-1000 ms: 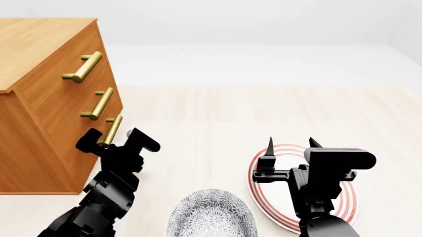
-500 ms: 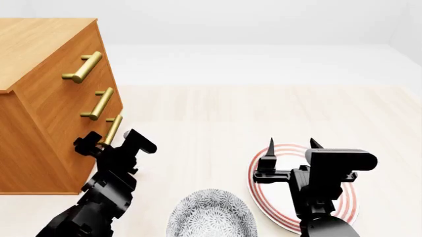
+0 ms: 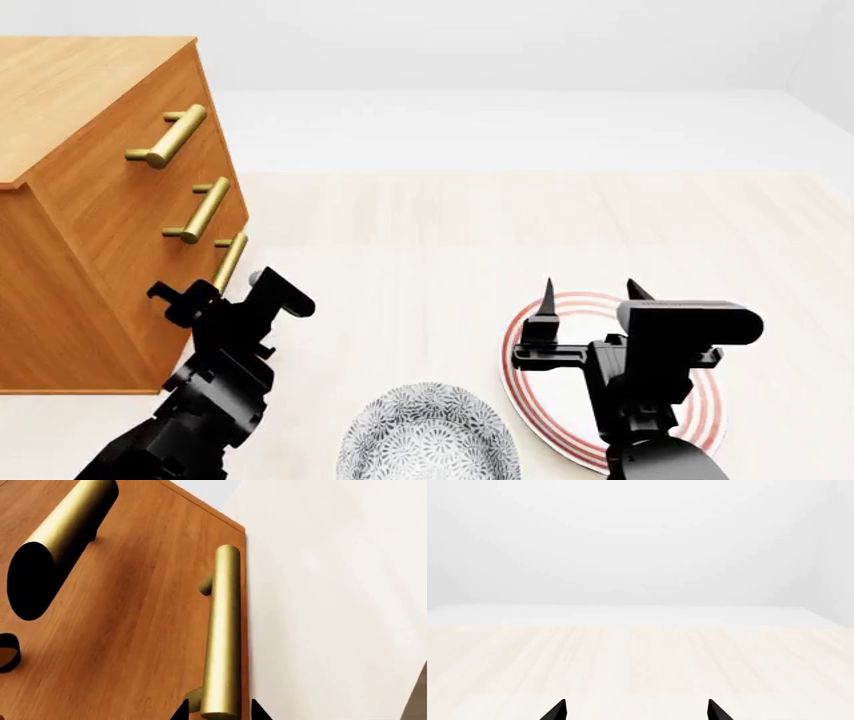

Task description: Open the bottom drawer of the cabinet.

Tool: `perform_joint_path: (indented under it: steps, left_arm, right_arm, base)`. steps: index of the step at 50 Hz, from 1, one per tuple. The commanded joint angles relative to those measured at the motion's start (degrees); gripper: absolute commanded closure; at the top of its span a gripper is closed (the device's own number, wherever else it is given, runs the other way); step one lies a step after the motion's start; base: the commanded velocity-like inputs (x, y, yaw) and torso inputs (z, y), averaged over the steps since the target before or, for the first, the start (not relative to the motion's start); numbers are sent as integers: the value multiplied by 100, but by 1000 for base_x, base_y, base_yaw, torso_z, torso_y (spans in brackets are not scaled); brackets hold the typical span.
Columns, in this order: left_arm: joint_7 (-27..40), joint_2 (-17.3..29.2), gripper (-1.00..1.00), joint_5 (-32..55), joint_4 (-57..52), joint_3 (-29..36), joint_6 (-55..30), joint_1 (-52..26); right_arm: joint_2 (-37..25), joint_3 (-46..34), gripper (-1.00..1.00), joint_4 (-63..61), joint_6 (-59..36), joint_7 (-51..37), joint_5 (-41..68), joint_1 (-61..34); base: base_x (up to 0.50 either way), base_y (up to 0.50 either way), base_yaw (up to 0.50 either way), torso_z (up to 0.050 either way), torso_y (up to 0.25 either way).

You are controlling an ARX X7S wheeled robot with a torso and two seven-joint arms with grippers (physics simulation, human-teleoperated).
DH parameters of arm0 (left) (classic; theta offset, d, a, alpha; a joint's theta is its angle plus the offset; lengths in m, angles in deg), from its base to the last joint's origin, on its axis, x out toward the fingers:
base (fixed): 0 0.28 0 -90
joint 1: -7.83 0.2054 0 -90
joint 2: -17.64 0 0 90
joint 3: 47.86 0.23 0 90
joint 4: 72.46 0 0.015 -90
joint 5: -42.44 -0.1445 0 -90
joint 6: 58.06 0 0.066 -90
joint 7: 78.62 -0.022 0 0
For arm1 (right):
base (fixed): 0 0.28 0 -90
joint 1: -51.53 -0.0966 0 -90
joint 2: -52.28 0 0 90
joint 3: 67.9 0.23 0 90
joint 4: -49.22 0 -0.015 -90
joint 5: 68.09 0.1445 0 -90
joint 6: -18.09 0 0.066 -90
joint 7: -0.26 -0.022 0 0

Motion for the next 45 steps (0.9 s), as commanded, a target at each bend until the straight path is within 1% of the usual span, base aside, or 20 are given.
perform_joint_path:
  steps: [1,5,7,13,19,24,37,45]
  left_arm:
    - [-21,-66,100,15,39,80,149,-32]
    - [-52,-117,100,-14,19,142,156,-59]
    - [-57,-102,100,-36,-186,168,43,-22]
    - [-40,212,100,-51,-1652,181,-915,350]
    - [-121,421,100,-39,-2604,193,-1500,551]
    - [-183,534,100,-43,-3190,238,-1842,699]
    - [-269,624,100,-87,-4098,379,-2515,870]
    - [-298,592,100,-114,-4234,460,-2623,882]
  right_arm:
    - [-14,-19,-100,12,24,-18,26,6]
    - [-22,-22,-100,8,38,-26,33,14]
    - [-21,-26,-100,35,58,-27,32,18]
    - [-33,-36,-100,33,75,-33,45,30]
    - [-51,-31,-100,13,56,-48,66,13]
    - [-59,-45,-100,21,55,-56,73,-1]
    - [-83,-39,-100,23,80,-73,113,-11]
    - [-99,-21,-100,30,131,-84,135,27]
  base:
    - [0,0,0,0,0]
    - [0,0,0,0,0]
    - [5,0,0,0,0]
    - [0,0,-1,0,0]
    - [0,0,0,0,0]
    - [0,0,0,0,0]
    - [0,0,0,0,3]
    - [0,0,0,2,10]
